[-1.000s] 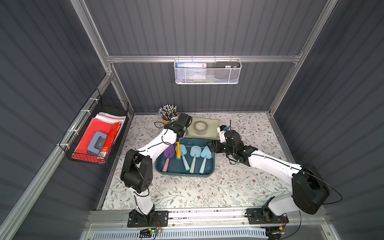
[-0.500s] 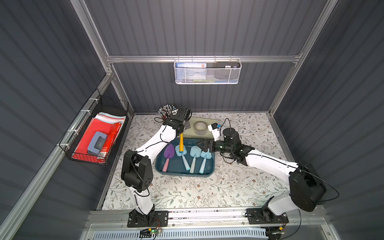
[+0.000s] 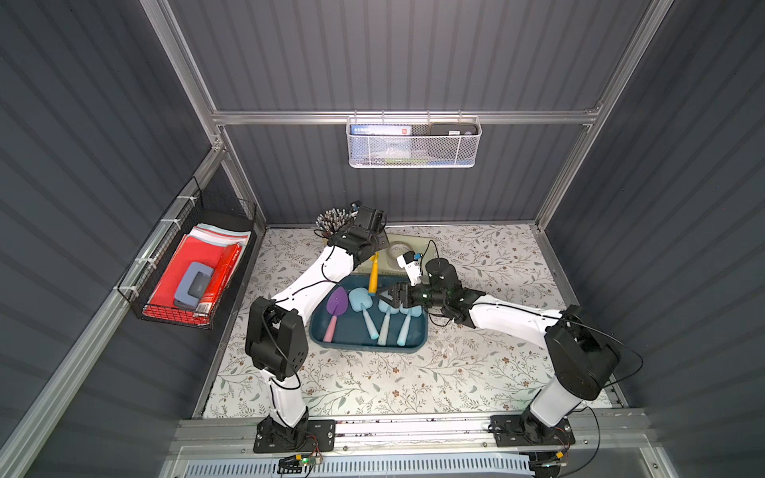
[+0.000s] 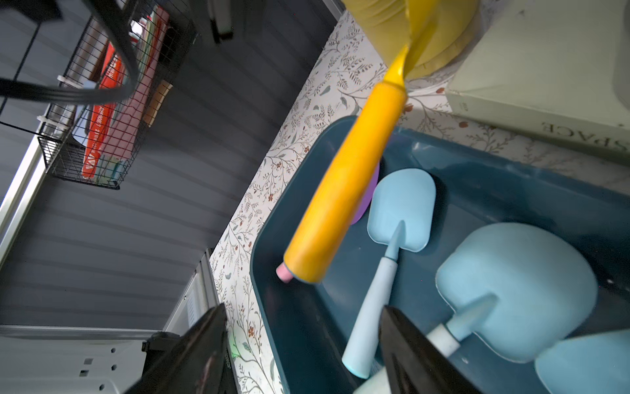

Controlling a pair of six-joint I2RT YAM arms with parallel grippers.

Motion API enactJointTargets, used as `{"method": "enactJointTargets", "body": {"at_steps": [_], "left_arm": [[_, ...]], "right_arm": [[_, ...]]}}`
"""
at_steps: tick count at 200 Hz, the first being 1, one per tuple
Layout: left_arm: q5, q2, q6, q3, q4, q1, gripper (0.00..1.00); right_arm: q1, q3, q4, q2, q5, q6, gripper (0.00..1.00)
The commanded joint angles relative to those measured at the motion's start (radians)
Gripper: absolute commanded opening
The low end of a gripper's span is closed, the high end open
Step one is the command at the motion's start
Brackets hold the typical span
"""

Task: Take the shovel out of the storage box
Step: Place the shovel at the center of the board.

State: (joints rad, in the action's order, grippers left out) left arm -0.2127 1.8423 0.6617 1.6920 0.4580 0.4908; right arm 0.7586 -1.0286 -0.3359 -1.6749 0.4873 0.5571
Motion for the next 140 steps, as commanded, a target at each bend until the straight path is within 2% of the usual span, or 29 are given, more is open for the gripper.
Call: {"method": "enactJointTargets", "body": {"at_steps": [1, 92, 140], "left_arm": [[0.037, 0.003, -0.002, 0.008, -0.018, 0.010, 0.00], [0.060, -0.002, 0.013, 0.002, -0.026, 0.023, 0.00], [0.072, -0.004, 0.021, -0.020, -0.036, 0.024, 0.00]], "right_arm": [[0.002, -0.034, -0.034, -0.037, -0.026, -0.005, 0.75], [0.002, -0.036, -0.084, -0.079, -0.154, 0.008, 0.71], [0.002, -0.059, -0.101, -0.116, -0.130, 0.022, 0.62]]}}
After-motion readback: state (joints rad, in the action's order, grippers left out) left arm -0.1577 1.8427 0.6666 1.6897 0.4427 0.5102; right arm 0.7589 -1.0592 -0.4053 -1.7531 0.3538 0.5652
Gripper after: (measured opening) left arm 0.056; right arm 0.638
